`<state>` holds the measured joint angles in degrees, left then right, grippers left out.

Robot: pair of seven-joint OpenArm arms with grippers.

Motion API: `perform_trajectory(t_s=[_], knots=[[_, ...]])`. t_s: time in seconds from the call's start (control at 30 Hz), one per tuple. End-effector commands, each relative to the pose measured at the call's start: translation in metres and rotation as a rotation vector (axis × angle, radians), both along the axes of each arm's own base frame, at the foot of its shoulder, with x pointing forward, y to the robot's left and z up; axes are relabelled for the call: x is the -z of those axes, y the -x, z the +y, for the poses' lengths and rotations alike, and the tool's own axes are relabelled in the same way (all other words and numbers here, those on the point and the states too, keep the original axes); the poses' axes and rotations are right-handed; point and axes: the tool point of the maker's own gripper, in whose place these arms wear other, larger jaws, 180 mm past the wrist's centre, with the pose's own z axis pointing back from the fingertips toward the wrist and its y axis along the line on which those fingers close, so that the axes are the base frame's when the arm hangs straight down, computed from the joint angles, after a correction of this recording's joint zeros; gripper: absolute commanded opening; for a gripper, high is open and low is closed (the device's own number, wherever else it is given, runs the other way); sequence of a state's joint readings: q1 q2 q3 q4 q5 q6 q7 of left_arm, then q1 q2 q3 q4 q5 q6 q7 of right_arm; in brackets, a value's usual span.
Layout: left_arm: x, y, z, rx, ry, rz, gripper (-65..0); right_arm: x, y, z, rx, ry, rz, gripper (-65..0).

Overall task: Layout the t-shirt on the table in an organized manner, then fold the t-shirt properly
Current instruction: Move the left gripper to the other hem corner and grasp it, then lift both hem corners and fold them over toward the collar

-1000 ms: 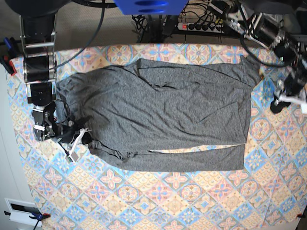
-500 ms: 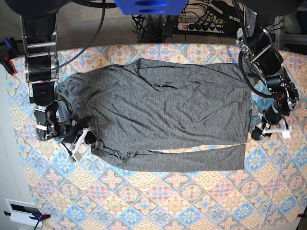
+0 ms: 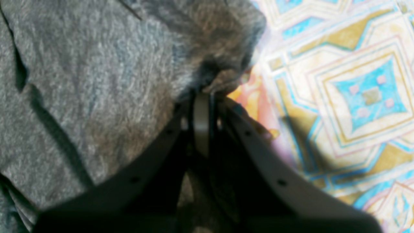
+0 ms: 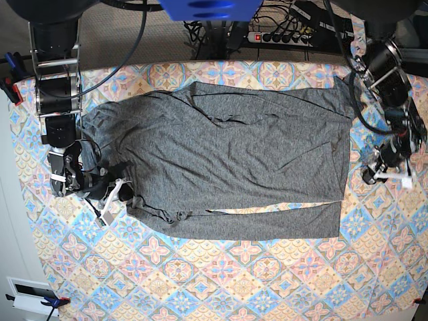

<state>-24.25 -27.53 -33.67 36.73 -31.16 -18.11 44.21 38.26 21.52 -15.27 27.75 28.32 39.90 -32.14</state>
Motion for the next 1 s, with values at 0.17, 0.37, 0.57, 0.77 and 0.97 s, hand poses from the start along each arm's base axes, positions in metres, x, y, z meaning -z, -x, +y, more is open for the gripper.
perform_trajectory(t_s=[0.17, 0.37, 0.57, 0.77, 0.97], knots=[[-0.018, -0.026, -0.011, 0.085, -0.055, 0.055, -43.6, -0.004, -0.002, -0.009, -0.013, 0.04, 0.009, -65.0], [-0.004, -0.038, -0.048, 0.14, 0.068, 0.071, -43.6, -0.004, -0.001, -0.009, -0.013, 0.04, 0.01, -65.0], [0.013, -0.039, -0.089, 0.21, 0.13, 0.059, -43.6, -0.003, -0.001, -0.009, -0.014, 0.041, 0.012, -65.0], [0.03, -0.026, -0.105, 0.225, 0.154, 0.09, -43.6, -0.003, -0.001, -0.009, -0.014, 0.041, 0.012, -65.0], [0.032, -0.026, -0.111, 0.231, 0.163, 0.091, -43.6, -0.003, -0.001, -0.009, -0.014, 0.041, 0.012, -65.0]])
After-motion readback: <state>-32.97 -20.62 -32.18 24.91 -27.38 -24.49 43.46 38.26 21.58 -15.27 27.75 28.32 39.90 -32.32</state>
